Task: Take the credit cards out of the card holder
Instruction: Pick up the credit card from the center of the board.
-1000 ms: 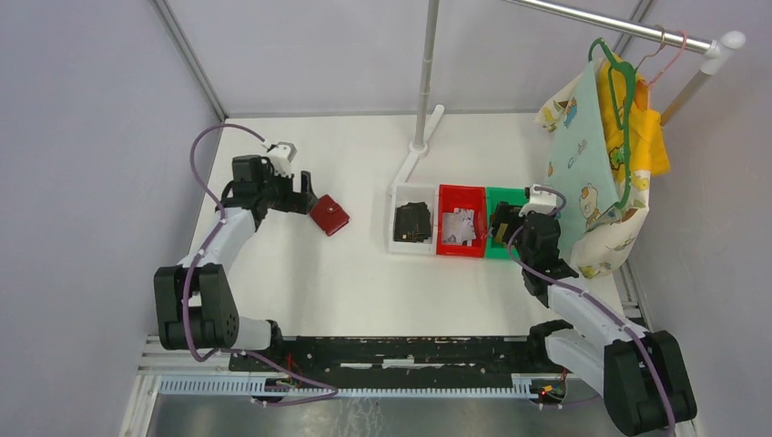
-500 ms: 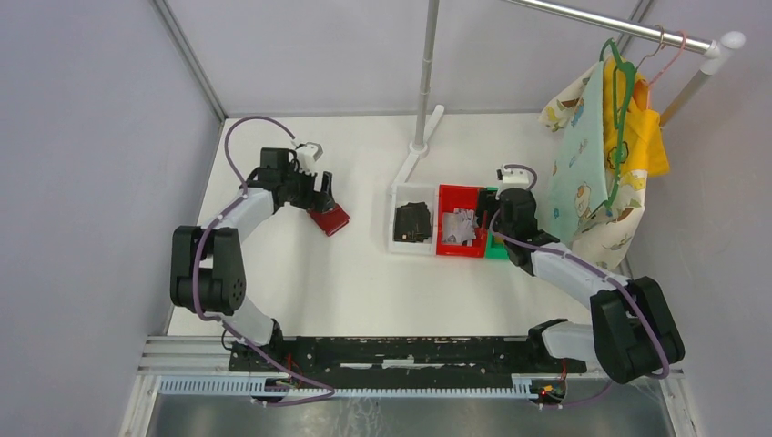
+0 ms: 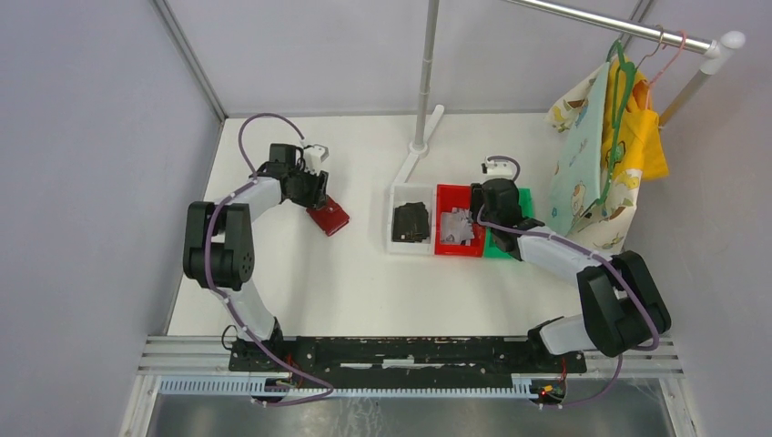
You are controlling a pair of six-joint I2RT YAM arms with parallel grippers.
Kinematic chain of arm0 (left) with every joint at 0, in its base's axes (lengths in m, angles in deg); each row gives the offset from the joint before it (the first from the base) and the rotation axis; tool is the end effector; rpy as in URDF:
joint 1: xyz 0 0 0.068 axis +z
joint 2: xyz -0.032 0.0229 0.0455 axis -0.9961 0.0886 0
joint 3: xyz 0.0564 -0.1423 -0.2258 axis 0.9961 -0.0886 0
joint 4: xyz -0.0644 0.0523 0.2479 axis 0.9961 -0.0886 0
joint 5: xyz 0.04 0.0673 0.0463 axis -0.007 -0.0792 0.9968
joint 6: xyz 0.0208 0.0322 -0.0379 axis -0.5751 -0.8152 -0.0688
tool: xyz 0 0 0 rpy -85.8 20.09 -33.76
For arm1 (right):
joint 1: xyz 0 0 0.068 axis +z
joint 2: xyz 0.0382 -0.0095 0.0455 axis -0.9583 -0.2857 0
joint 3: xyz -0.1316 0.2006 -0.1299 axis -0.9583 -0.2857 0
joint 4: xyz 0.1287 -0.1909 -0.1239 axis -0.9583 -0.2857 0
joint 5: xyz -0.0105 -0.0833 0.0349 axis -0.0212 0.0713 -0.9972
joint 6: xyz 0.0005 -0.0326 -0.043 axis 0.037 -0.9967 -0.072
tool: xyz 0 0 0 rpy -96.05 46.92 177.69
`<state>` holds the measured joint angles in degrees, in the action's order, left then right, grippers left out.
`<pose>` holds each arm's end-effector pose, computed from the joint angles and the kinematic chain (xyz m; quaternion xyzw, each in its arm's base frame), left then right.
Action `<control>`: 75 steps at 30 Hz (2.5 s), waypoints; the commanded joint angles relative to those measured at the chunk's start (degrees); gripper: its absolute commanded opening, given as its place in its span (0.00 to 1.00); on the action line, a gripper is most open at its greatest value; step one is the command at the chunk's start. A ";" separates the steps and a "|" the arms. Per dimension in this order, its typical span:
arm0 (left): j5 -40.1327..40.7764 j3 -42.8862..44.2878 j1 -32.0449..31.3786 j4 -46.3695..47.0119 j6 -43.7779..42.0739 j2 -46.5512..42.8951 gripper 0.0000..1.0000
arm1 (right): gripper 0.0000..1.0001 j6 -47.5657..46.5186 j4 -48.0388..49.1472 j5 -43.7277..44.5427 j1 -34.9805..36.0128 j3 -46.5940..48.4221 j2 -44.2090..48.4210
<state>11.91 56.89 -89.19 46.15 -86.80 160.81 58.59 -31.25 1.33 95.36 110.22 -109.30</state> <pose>0.3672 -0.0386 0.1807 0.2031 0.9161 -0.1207 0.3238 0.2672 0.0974 0.1915 0.0237 0.8790 0.0379 0.4747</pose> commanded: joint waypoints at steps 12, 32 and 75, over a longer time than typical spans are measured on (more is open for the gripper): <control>-8.64 -4.37 -0.41 -3.78 -8.68 -2.28 0.11 | 0.32 7.66 -1.09 7.33 3.85 6.11 -3.53; -12.73 -3.12 -3.30 -15.08 -11.36 -10.60 0.93 | 0.83 4.13 -2.92 9.14 9.97 4.46 7.81; -21.41 5.49 -6.40 -41.33 -36.86 -18.89 0.02 | 0.94 0.86 9.32 -40.17 29.89 13.13 -3.46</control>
<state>-4.22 57.10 -94.94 16.01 -112.66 144.62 60.40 -27.34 -27.06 128.65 123.10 -114.78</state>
